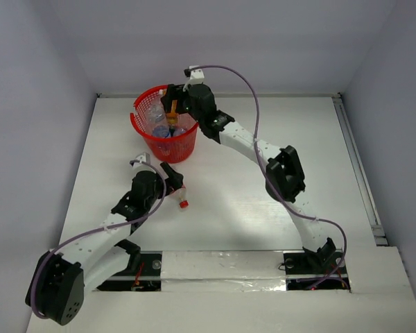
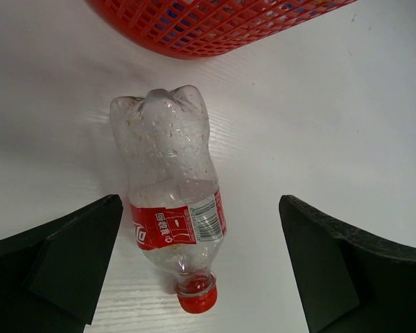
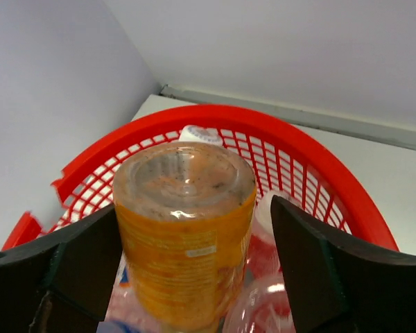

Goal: Put the plastic bottles in the bin

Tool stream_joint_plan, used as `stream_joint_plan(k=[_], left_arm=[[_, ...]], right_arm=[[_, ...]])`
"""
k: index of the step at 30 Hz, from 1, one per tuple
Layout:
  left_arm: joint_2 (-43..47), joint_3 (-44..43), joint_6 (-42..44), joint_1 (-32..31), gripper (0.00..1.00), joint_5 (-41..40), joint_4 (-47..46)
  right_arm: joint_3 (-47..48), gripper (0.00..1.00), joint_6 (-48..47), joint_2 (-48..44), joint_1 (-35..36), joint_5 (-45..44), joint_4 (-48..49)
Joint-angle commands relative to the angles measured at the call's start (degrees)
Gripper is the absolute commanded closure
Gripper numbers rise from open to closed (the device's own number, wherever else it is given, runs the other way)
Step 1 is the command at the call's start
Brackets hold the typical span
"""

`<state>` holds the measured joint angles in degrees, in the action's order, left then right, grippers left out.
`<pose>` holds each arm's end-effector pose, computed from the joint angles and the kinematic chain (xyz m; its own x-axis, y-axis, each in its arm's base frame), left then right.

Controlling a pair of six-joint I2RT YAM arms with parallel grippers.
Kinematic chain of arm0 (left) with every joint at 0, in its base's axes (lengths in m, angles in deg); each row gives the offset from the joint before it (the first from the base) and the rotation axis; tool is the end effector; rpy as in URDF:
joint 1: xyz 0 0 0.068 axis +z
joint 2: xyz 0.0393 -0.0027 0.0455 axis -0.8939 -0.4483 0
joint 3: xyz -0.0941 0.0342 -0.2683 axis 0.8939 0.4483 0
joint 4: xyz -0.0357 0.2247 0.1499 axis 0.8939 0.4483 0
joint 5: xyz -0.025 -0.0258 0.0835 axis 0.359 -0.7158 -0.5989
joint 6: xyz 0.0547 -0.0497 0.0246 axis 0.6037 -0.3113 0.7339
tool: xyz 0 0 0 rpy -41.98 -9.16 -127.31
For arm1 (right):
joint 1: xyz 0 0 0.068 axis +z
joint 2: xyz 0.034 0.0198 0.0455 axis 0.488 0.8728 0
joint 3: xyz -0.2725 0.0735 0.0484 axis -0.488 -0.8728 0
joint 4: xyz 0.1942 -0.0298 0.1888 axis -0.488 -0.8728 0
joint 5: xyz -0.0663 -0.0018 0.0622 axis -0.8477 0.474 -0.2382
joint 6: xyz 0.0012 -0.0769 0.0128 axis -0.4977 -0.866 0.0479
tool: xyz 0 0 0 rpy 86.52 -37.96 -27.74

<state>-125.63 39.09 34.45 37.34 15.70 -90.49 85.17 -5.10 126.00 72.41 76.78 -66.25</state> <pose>0.2050 -0.0899 0.1913 -0.4529 -0.5014 -0.7372 0.0300 0.8178 -0.5747 0.4618 0.4169 0.3210 -0.2171 0.2379 -0.9467 -0.4983 0.8069 0.3171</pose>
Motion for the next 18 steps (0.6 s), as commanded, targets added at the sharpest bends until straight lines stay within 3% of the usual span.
stream_joint_plan(k=[1,10,14,18], left_arm=[[-2.0,-1.6,0.9,-0.3,0.04,-1.4,-5.5],[-8.9,-3.7,2.2,-0.3,0.04,-3.9,-7.0],[-11.9,-4.8,1.8,-0.3,0.04,-4.4,-8.1],[-16.3,-6.4,2.5,-0.9,0.05,-6.4,-8.9]], right_arm=[[-3.2,0.11,-0.5,-9.7,0.3,2.3,6.5],[-9.6,0.01,0.1,-25.5,0.3,9.9,4.6],[-21.5,0.02,-0.8,-36.2,0.3,9.7,8.1],[-39.7,0.02,-0.2,-46.9,0.3,8.7,12.4]])
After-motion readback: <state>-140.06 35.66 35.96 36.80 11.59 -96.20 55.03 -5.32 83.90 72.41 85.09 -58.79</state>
